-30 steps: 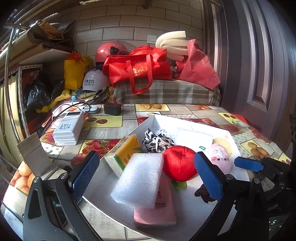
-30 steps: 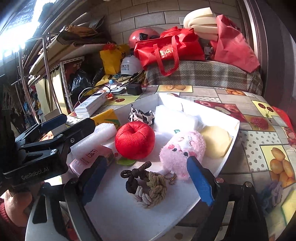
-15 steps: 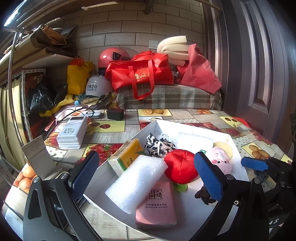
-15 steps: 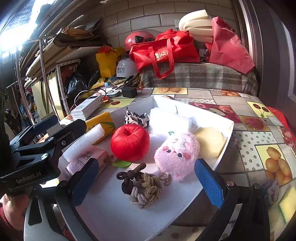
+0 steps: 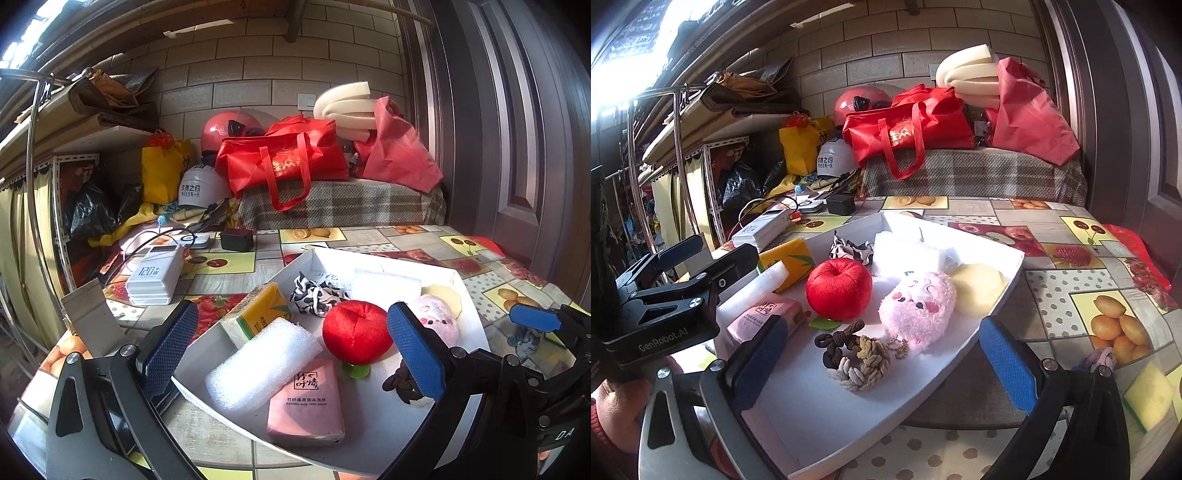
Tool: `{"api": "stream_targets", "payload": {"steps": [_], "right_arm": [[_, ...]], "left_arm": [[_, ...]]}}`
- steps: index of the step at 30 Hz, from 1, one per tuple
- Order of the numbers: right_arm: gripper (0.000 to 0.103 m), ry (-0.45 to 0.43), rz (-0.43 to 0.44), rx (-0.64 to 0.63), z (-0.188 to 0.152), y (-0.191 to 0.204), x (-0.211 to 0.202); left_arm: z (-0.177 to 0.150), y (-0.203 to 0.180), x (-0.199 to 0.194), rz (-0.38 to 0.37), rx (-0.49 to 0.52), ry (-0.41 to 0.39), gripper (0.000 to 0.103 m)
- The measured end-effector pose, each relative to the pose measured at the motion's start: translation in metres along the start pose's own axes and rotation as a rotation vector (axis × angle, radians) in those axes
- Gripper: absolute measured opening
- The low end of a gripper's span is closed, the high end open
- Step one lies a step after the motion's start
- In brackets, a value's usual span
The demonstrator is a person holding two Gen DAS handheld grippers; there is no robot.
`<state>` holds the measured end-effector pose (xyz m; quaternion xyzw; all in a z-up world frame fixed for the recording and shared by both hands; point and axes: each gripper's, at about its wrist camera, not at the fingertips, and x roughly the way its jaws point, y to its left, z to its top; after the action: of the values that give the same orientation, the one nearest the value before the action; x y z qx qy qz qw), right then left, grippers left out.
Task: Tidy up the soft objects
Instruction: 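Move both tools back from the box toward the yellow sponge and blue rope toy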
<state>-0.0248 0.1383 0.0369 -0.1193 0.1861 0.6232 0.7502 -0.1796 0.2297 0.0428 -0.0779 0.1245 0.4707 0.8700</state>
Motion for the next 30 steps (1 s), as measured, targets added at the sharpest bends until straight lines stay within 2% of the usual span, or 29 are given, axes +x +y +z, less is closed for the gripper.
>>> {"api": "stream_targets", "payload": {"steps": [7, 17, 23, 27, 30], "right_arm": [[0.103, -0.033, -0.058, -0.016, -0.004, -0.003, -0.014], [0.103, 0.009, -0.124, -0.008, -0.015, -0.024, -0.029], [0.103, -0.039, -0.178, -0.021, -0.020, -0.049, -0.053], [0.103, -0.068, -0.235, -0.009, -0.023, -0.081, -0.071], [0.103, -0.056, -0.277, 0.011, -0.026, -0.112, -0.083]], "left_arm": [[-0.003, -0.010, -0.007, 0.007, 0.005, 0.011, 0.103], [-0.005, -0.022, -0.016, -0.014, 0.025, 0.019, 0.103], [-0.007, -0.030, -0.021, -0.033, 0.036, 0.026, 0.103], [-0.010, -0.049, -0.028, -0.081, 0.074, 0.029, 0.103], [-0.013, -0.075, -0.034, -0.165, 0.126, 0.046, 0.103]]}}
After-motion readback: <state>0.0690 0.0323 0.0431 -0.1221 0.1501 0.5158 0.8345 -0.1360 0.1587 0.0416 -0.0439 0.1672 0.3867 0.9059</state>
